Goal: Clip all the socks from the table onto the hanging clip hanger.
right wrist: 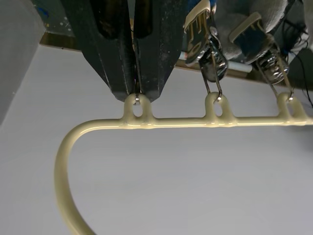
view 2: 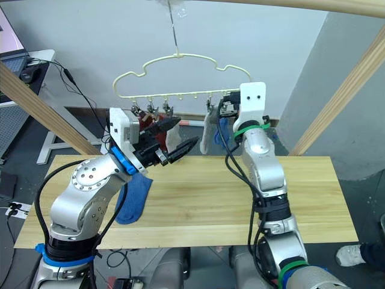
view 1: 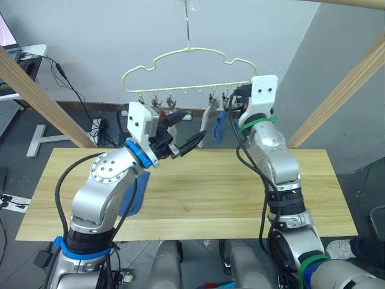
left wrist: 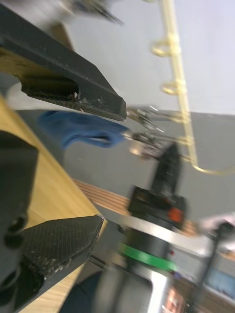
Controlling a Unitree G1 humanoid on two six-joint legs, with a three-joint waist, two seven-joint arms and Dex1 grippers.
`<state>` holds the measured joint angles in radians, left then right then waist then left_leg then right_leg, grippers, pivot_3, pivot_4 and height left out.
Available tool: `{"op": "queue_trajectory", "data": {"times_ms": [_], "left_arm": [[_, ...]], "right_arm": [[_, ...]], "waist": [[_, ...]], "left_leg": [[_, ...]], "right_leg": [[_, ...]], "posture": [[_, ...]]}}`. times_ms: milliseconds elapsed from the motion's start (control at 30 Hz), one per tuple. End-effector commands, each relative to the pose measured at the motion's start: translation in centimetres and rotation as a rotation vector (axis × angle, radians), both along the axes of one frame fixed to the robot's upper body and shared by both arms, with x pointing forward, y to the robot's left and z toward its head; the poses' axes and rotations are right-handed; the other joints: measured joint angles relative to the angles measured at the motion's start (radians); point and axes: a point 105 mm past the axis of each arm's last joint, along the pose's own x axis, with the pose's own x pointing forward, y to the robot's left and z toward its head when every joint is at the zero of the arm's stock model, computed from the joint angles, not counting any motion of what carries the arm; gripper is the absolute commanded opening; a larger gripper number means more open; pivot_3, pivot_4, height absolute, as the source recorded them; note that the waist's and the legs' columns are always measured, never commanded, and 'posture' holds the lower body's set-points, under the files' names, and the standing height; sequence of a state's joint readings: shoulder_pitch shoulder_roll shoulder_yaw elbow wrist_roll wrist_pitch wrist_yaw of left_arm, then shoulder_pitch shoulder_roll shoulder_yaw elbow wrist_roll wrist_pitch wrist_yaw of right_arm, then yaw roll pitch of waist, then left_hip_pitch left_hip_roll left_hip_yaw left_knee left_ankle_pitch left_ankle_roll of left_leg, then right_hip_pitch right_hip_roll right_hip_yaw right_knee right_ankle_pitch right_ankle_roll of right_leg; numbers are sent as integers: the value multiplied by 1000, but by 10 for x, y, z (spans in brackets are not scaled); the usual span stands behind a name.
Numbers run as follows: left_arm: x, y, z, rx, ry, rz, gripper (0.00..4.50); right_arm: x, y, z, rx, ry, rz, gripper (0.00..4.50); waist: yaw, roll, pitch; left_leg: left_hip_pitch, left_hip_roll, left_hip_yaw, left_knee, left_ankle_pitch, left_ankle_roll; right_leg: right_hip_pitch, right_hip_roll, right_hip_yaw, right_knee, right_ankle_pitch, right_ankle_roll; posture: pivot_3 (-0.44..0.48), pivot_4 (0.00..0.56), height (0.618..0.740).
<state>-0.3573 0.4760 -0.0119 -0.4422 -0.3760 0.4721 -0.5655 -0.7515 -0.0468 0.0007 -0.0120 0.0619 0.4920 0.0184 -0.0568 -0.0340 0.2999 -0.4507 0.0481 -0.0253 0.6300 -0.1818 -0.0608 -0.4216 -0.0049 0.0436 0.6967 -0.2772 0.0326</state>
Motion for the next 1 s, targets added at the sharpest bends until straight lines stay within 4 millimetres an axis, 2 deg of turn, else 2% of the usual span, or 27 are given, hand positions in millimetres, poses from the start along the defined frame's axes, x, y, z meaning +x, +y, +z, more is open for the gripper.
{"op": "queue_trajectory", "data": {"times_ms": [33,100,167,267,400,500,600,833,967,1000], "left_arm": [[5,17,-33,44,72,116,3526],[5,33,-60,69,144,180,3875],[4,49,-83,93,212,250,4418],[3,86,-122,184,300,403,4466],[4,124,-150,247,375,558,4466],[7,145,-162,279,406,636,4466],[12,156,-169,282,426,674,4466],[22,167,-192,246,535,694,4466],[17,166,-206,198,638,673,4466],[15,165,-209,178,658,671,4285]], "right_arm": [[-4,-6,6,-32,11,77,28],[-6,-11,8,-59,24,103,0],[-9,-14,8,-74,42,127,0],[-13,-18,7,-92,75,166,0],[-16,-22,8,-113,108,204,0],[-16,-26,9,-127,126,218,0],[-16,-28,11,-133,133,220,0],[-14,-31,11,-139,153,212,0],[-14,-33,11,-141,160,205,0],[-14,-33,11,-142,160,204,0]], "waist": [[0,0,0],[-1,0,0],[-1,0,0],[0,0,0],[2,0,0],[3,-1,0],[4,-1,-1],[5,-1,-2],[4,0,-11],[3,0,-13]], "left_leg": [[0,0,0,0,0,0],[0,0,0,0,0,0],[0,0,0,0,0,0],[0,0,0,0,0,0],[0,0,0,0,0,1],[0,0,0,0,1,1],[0,-1,0,0,1,1],[0,-1,0,0,1,1],[1,-1,0,0,1,2],[1,-1,1,0,1,2]], "right_leg": [[0,0,0,0,0,0],[0,0,0,0,0,0],[0,0,0,0,0,0],[0,0,0,0,0,0],[0,0,0,0,0,-1],[0,-1,0,0,0,-1],[0,-1,-1,0,0,-1],[1,-2,-1,0,0,-1],[1,-2,-1,0,0,-1],[1,-2,-1,0,0,-1]], "posture": [[-69,258,740],[-77,257,740],[-81,257,740],[-85,259,740],[-85,258,740],[-82,255,740],[-81,250,740],[-85,248,740],[-97,249,740],[-97,249,740]]}}
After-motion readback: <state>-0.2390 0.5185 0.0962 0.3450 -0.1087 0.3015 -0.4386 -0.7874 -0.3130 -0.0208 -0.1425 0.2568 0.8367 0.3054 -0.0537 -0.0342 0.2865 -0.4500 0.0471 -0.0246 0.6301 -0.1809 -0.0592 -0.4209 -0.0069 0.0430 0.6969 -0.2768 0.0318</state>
